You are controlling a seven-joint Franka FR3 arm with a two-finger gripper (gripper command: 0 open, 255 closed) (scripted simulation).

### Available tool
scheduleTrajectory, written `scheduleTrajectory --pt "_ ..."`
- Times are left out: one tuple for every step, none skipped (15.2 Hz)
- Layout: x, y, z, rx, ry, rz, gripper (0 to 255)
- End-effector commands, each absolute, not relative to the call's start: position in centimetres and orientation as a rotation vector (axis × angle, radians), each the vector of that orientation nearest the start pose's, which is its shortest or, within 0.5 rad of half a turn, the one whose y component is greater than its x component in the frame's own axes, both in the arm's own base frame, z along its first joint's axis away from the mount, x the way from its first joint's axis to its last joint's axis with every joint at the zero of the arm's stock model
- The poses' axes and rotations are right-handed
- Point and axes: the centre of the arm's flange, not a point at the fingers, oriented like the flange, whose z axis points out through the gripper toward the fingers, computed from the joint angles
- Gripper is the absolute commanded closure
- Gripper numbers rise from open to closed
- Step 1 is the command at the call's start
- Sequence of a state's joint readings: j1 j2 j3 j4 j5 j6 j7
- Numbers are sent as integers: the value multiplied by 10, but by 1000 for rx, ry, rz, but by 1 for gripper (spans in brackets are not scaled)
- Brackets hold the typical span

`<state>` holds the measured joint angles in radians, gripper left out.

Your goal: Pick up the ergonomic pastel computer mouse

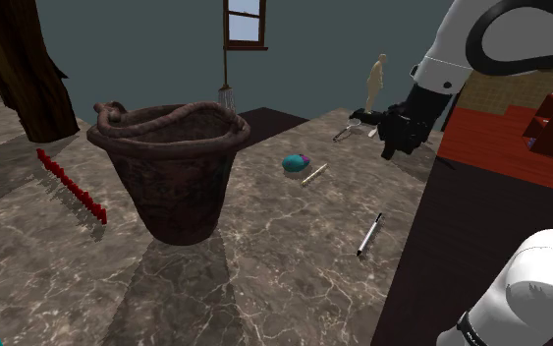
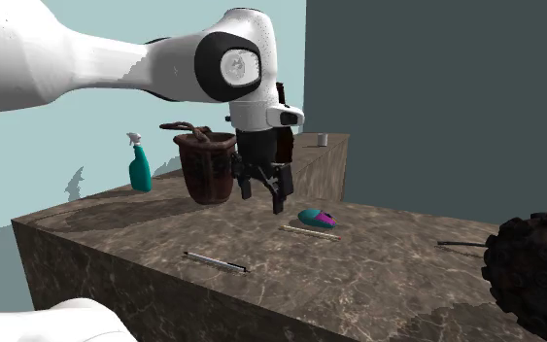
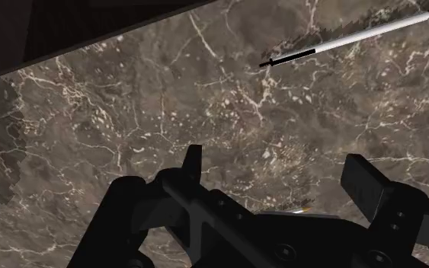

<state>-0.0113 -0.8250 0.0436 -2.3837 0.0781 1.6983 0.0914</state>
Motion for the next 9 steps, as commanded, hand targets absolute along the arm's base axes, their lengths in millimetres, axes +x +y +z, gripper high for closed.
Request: scheduleTrajectory --pt "309 22 601 -3079 116 -210 0" --pt "316 32 597 -3076 197 -213 0" --pt "325 42 593 -3071 278 -215 0" --pt "334 51 589 -3063 358 -217 0" --pt "343 60 585 -3054 439 -219 0" --pt "353 69 581 -3043 519 -221 0" --pt "363 77 577 -3029 599 -223 0" --pt "373 84 573 -3014 679 -224 0" --pt "384 91 569 -2997 758 -226 0"
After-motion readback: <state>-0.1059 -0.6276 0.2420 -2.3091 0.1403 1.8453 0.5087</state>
